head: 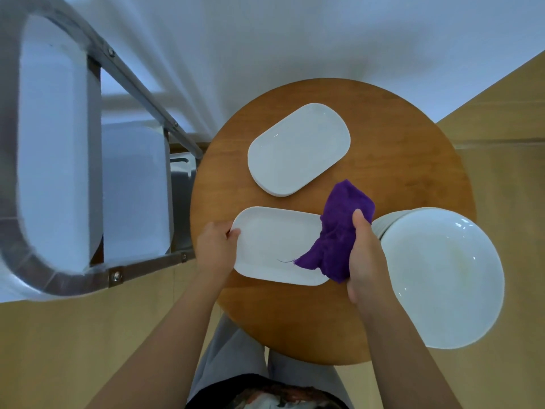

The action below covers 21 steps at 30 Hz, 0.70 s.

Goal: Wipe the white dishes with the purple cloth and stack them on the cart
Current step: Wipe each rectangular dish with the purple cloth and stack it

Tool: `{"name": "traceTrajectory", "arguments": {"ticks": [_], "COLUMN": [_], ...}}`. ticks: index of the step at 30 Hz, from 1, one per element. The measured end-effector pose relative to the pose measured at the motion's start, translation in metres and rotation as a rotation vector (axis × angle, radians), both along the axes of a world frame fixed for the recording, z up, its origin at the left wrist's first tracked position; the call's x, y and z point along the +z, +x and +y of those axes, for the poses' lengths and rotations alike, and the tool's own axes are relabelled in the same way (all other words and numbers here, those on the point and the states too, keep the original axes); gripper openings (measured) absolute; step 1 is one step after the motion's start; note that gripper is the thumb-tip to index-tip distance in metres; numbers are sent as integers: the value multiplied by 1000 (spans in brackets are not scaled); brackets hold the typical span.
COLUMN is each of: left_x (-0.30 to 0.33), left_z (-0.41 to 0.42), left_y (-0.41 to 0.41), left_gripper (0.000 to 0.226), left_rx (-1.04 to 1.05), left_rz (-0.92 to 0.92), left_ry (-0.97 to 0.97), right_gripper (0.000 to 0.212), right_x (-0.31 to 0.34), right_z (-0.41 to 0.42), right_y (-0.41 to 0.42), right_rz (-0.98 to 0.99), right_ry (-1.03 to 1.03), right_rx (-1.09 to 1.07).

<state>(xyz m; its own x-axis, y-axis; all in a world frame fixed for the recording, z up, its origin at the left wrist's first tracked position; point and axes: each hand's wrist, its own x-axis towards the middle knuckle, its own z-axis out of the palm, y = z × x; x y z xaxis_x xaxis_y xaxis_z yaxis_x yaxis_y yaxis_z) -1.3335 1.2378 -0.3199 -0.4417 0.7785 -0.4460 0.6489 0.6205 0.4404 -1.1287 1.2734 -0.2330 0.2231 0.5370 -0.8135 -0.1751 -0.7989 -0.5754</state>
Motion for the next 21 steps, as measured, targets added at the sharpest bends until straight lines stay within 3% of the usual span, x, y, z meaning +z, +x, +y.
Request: {"name": "traceTrajectory", "arguments": {"ticks": [17, 21], "left_x": [15, 22], "left_z": [-2, 2], "left_y": [2, 5], "left_gripper": [25, 18], "left_rx": [-90, -24], "left_rz": [178, 103], "left_ry": [-3, 30], "right_gripper": [39, 36], "right_x": [1, 0], "right_z": [-36, -38], "right_y": [7, 7], "right_rz": [-40, -57], "right_ry": [53, 38], "right_rx": [-136, -130]}}
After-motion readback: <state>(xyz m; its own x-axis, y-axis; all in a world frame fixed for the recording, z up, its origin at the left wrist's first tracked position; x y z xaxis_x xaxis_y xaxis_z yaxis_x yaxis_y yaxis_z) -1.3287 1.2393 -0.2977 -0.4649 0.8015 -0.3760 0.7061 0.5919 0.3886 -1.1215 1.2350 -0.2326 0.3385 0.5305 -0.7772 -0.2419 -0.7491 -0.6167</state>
